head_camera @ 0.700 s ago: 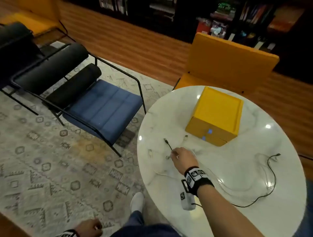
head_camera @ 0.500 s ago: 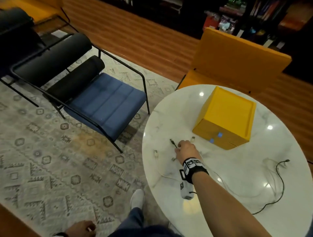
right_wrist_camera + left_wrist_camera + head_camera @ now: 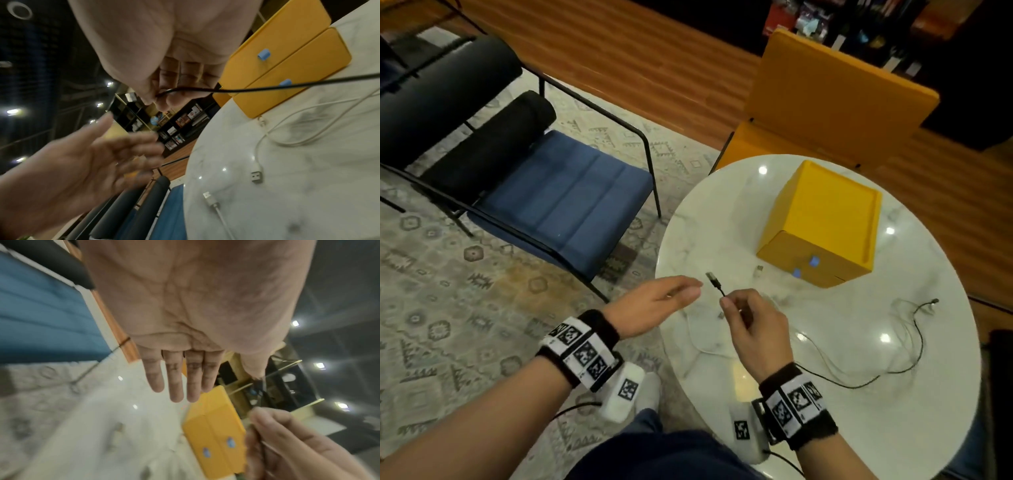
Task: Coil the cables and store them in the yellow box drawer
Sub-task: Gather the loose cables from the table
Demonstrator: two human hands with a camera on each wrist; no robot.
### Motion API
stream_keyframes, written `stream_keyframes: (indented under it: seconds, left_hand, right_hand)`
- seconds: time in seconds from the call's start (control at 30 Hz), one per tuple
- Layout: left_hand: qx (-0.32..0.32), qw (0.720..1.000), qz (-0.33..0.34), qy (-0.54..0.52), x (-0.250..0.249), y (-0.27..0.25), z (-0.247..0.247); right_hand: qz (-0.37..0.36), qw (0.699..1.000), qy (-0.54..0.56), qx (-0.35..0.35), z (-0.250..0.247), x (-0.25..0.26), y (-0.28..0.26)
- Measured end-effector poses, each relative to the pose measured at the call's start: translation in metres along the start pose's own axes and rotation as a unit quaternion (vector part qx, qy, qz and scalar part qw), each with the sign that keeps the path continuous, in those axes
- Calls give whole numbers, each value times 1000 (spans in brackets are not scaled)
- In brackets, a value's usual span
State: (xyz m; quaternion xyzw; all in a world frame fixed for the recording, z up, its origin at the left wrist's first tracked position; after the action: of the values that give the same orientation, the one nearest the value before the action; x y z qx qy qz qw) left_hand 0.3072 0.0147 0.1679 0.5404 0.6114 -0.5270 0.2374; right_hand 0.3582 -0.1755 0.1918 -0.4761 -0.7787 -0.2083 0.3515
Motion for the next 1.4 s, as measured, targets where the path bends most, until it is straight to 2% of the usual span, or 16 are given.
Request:
stream_keyframes:
  seconds: [0.07,0.17,0.27,0.33,0.4,0.5,0.57,0.7,0.77,0.83,0.9,1.0,1.07,1.2,1.3,1.4]
  left_hand:
    - [17,999,39,-28,-17,19,12]
    - [10,995,76,-64,-24,37,21]
    - [-45,992,75,-94,-19,45,17]
    - [-84,988,54,-122,-12,46,12]
    - [-102,983,36,-152,-8,41,11]
    - [-112,980,17,-163,-9,30,12]
    - [-116,980,7,-162,-7,23,14]
    - [-114,979,-6,-169,2,19,19]
    - [-117,976,-18,-181,4,19,20]
    - [-122,975,-23,-184,2,22,21]
    - [-126,976,-11,-177,-8,26,21]
    - [-132,966,33,-220,-34,36,26]
    - [-121,959,59,-251,-51,42,31]
    - [-91,952,96,-276,-68,47,38]
    - [-78,955,112,-265,-73,46,42]
    - [-130,943,80,-296,-60,43,41]
  right_hand:
    - [-11,1000,-11,5,5,5,-1]
    - [-33,999,-2,26,10,0,5]
    - [21,1000,20,-5,2,-33,26]
    - [51,998,-38,-7,6,-64,44]
    - [50,985,-138,87,25,-89,59]
    - [16,933,-247,261,57,-106,67]
    - [-15,905,-304,296,67,-111,68]
    - [-50,907,-334,251,65,-111,71]
    - [-56,927,-312,200,53,-104,72]
    - [-64,963,-242,103,30,-89,72]
    - [-85,988,-126,0,1,-66,65]
    - [-113,990,22,-77,-30,-27,49]
    - [-113,989,73,-70,-36,-12,42]
    - [-66,986,139,-62,-35,-9,38]
    - [-86,986,135,-55,-33,-2,36]
    - [-135,985,104,-17,-29,7,35]
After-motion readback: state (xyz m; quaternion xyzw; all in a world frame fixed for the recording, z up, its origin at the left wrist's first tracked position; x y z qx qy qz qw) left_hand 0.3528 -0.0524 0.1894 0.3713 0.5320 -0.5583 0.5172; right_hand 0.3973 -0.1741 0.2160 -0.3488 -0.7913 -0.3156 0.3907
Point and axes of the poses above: each hand's wrist, its own y-axis towards the middle knuckle, its own z-axis out of the palm, x = y × z, the point moved 5 cm from there along y, towards the middle knuckle, and after that the axes turned 4 degrees about x, right-handed, at the moved point
